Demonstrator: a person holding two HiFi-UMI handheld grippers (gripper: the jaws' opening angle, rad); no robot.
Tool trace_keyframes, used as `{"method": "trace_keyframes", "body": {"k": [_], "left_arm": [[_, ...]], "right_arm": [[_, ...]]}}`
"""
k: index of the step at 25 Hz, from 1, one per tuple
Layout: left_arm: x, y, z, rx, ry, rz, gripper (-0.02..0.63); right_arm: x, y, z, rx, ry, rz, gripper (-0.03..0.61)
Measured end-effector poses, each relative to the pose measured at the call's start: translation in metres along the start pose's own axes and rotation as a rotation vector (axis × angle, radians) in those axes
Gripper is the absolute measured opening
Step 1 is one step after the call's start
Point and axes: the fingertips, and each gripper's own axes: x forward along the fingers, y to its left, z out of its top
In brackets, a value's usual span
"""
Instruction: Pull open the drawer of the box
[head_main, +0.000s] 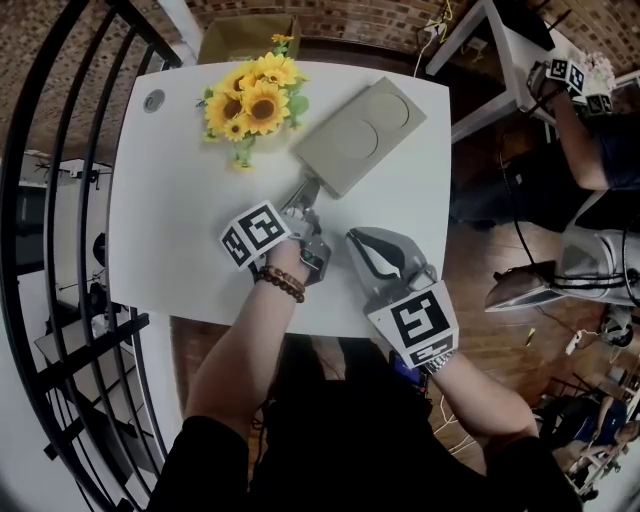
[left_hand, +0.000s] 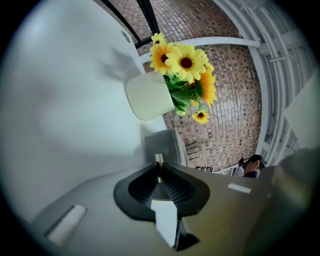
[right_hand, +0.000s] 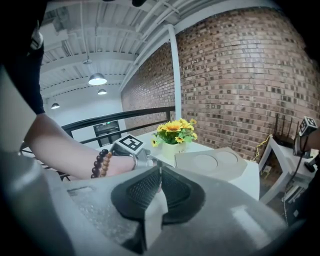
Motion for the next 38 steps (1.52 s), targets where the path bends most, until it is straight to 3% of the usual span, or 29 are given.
{"method": "trace_keyframes", "body": {"k": [17, 38], "left_arm": [[-0.063, 0.026, 0.005, 0.006, -0.009, 0.084, 0.048], [-0.138, 0.062, 0.013, -0.004, -0.008, 0.119, 0.048]], "right_arm": [[-0.004, 0.042, 0.021, -0.035, -0.035, 0.022, -0.002], [-0.013, 0.109, 0.037, -0.067, -0.062, -0.012, -0.002]]}}
